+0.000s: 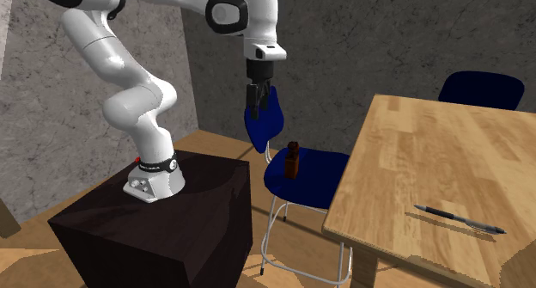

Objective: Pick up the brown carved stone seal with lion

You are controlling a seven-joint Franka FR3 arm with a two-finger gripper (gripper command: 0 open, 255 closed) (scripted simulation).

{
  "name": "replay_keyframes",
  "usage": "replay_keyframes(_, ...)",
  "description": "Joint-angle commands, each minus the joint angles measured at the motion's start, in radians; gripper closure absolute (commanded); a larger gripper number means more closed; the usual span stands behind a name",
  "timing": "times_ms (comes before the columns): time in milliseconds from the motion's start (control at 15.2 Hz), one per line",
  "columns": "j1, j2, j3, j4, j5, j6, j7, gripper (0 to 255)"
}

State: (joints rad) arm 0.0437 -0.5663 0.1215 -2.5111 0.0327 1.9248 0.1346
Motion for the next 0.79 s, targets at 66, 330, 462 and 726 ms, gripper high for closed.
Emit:
replay_keyframes(66, 0.013, 0.086, 0.035, -0.010, 0.020, 0.104, 0.045, 0)
replay_keyframes(330, 0.027, 0.214, 0.081, 0.001, 0.033, 0.230, 0.104, 0)
replay_keyframes(462, 0.033, 0.284, 0.103, 0.015, 0.033, 0.289, 0.136, 0)
replay_keyframes(726, 0.041, 0.431, 0.143, 0.061, 0.015, 0.399, 0.206, 0)
